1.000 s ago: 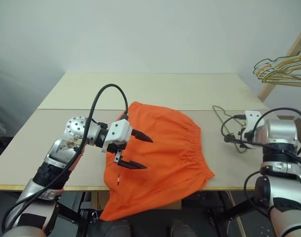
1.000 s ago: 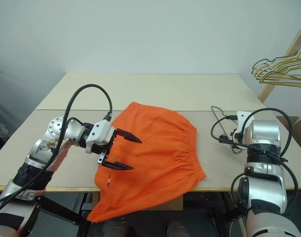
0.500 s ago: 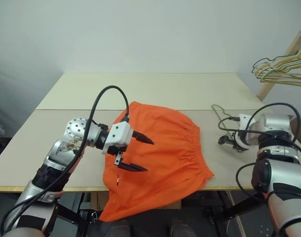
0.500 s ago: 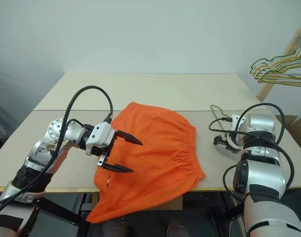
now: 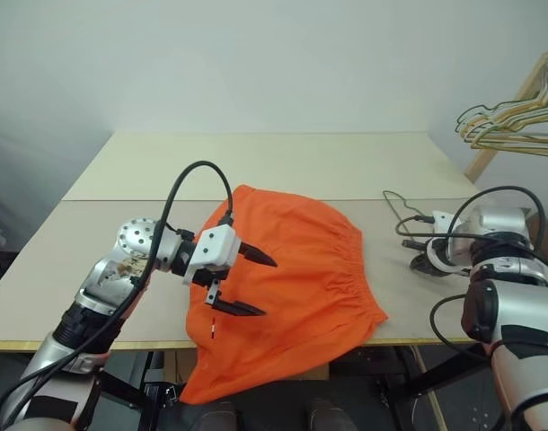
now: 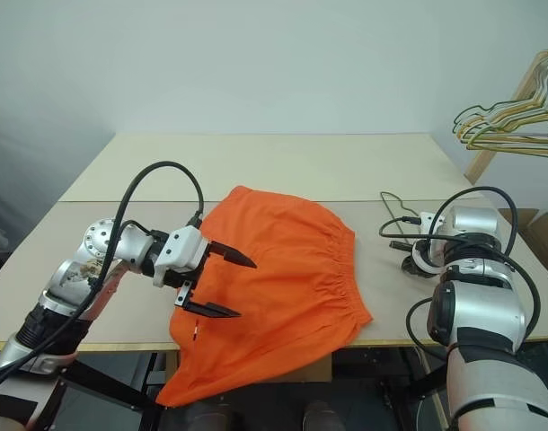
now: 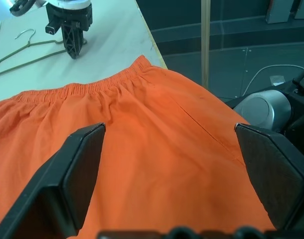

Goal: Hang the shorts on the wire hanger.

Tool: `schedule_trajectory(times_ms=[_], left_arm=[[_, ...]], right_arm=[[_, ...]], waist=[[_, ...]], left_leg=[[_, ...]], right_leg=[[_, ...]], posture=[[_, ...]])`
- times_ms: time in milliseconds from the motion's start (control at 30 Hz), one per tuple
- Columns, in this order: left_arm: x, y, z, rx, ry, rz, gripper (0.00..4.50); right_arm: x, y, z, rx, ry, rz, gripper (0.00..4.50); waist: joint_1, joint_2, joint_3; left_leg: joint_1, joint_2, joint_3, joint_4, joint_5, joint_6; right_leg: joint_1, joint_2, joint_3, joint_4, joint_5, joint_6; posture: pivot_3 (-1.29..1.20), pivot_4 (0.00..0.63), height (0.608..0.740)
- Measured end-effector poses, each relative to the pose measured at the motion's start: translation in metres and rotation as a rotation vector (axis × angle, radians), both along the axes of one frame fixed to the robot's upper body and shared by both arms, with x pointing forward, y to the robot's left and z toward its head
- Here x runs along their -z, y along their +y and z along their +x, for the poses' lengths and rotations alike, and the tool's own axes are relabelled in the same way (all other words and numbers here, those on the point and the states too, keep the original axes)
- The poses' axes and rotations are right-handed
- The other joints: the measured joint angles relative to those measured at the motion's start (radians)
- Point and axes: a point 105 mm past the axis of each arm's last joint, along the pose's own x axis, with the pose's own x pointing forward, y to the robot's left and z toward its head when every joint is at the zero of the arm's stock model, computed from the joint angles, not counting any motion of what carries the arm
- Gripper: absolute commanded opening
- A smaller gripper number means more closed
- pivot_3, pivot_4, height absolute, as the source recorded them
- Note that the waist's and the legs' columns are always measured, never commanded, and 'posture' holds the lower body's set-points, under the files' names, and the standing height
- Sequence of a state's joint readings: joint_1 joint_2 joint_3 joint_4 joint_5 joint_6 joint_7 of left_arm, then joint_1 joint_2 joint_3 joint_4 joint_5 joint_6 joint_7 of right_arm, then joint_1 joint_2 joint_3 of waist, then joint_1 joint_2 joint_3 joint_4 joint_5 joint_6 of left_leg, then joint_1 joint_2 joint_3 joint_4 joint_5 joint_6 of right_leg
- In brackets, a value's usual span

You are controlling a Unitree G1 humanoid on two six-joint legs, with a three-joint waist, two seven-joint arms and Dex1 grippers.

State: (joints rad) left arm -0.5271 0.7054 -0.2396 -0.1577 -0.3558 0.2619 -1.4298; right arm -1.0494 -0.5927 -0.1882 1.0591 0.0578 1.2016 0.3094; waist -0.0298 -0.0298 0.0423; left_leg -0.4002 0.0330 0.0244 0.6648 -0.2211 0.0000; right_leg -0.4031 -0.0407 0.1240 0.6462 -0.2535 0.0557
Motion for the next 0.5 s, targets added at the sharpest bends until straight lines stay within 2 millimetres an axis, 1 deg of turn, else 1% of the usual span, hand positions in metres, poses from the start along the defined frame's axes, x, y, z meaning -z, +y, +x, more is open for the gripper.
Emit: schedule_trajectory(times_ms=[100, 167, 200, 267, 333, 433, 500], left_arm=[[0.000, 0.000, -0.001, -0.001, -0.003, 0.000, 4.50], [0.000, 0.001, -0.001, -0.003, -0.001, -0.001, 4.50], [0.000, 0.001, -0.001, -0.004, -0.001, -0.001, 4.50], [0.000, 0.001, -0.001, -0.003, -0.002, -0.002, 4.50], [0.001, 0.001, -0.001, -0.004, 0.000, -0.004, 4.50], [0.001, 0.000, -0.001, -0.003, 0.001, -0.008, 4.50], [0.001, 0.000, -0.001, -0.002, 0.001, -0.009, 4.50]], right_arm=[[-0.002, 0.004, 0.000, -0.074, -0.013, 0.000, 0.04], [-0.006, 0.002, 0.003, -0.117, -0.036, -0.067, 0.04], [-0.008, -0.001, 0.004, -0.125, -0.045, -0.119, 0.23], [-0.015, -0.010, 0.006, -0.112, -0.059, -0.206, 0.71], [-0.017, -0.018, 0.006, -0.106, -0.060, -0.278, 1.40], [-0.007, -0.019, 0.001, -0.116, -0.035, -0.292, 2.48], [-0.005, -0.018, 0.001, -0.116, -0.032, -0.287, 3.23]], waist=[[0.000, 0.000, 0.000], [0.002, 0.001, 0.000], [0.004, 0.002, 0.000], [0.008, 0.002, 0.001], [0.012, 0.002, 0.001], [0.015, 0.002, 0.001], [0.014, 0.002, 0.001]], left_leg=[[0.000, 0.000, 0.000, 0.000, 0.000, 0.000], [-0.001, 0.000, 0.000, 0.000, 0.000, 0.000], [-0.001, 0.000, 0.000, 0.000, 0.000, 0.000], [-0.001, 0.000, 0.000, 0.000, 0.000, 0.000], [-0.001, 0.000, 0.000, 0.000, 0.000, 0.000], [-0.001, 0.000, 0.000, 0.000, 0.000, 0.000], [-0.001, 0.000, 0.000, 0.000, 0.000, 0.000]], right_leg=[[0.000, 0.000, 0.000, 0.000, 0.000, 0.000], [-0.001, 0.000, 0.000, 0.000, 0.000, 0.000], [-0.001, 0.000, 0.000, 0.000, 0.000, 0.000], [-0.001, 0.000, 0.000, 0.000, 0.000, 0.000], [-0.001, 0.000, 0.000, 0.000, 0.000, 0.000], [-0.001, 0.000, 0.000, 0.000, 0.000, 0.000], [-0.001, 0.000, 0.000, 0.000, 0.000, 0.000]], posture=[[0.13, 0.000, 0.740], [0.12, 0.000, 0.740], [0.12, 0.000, 0.740], [0.12, 0.000, 0.740], [0.12, 0.000, 0.740], [0.12, 0.000, 0.740], [0.12, 0.000, 0.740]])
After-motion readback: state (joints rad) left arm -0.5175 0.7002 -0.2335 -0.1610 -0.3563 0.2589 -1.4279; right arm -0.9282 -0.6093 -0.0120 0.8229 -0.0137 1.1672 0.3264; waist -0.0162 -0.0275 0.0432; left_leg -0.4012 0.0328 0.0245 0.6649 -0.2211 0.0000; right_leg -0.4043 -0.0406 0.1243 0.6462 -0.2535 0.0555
